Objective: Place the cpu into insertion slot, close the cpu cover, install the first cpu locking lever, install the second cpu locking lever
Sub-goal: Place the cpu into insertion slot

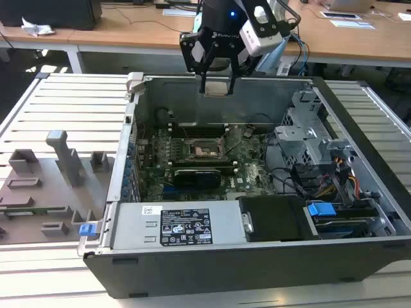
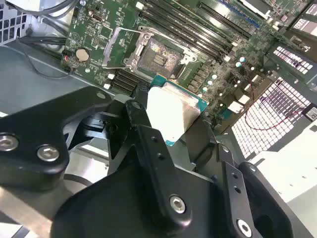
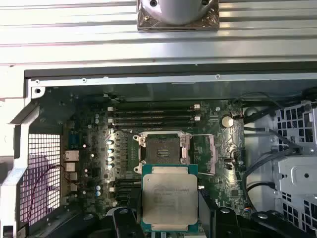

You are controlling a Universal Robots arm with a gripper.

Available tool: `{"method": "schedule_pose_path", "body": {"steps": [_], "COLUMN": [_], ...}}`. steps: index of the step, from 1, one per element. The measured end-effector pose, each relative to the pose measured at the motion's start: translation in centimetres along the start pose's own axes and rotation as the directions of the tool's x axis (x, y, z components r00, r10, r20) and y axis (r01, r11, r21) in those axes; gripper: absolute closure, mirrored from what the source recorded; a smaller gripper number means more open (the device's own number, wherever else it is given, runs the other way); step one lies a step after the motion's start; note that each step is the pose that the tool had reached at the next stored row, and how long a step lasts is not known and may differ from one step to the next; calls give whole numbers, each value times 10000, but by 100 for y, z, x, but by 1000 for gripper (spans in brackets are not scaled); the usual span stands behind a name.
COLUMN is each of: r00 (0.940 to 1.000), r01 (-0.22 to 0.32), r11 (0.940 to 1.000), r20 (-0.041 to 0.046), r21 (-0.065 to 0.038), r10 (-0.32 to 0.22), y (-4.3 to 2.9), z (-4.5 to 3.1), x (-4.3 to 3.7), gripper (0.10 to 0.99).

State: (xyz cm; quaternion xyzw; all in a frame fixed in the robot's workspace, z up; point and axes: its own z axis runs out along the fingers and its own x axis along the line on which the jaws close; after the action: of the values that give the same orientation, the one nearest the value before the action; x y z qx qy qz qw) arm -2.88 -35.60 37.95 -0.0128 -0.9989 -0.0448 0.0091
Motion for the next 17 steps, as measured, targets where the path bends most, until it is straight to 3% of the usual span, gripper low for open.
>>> {"method": "schedule_pose_path", "body": {"steps": [2,9,17], "r00": [10000,10000,10000], "r01": [0,0,-1], "r11": [10000,10000,10000], "r20": [0,1,1], "r21": [0,16,28], "r10": [0,0,1], "y": [-3,-6,-13], "z": [39,64,142], "x": [-1,-1,-3], "gripper": [545,545,545]}}
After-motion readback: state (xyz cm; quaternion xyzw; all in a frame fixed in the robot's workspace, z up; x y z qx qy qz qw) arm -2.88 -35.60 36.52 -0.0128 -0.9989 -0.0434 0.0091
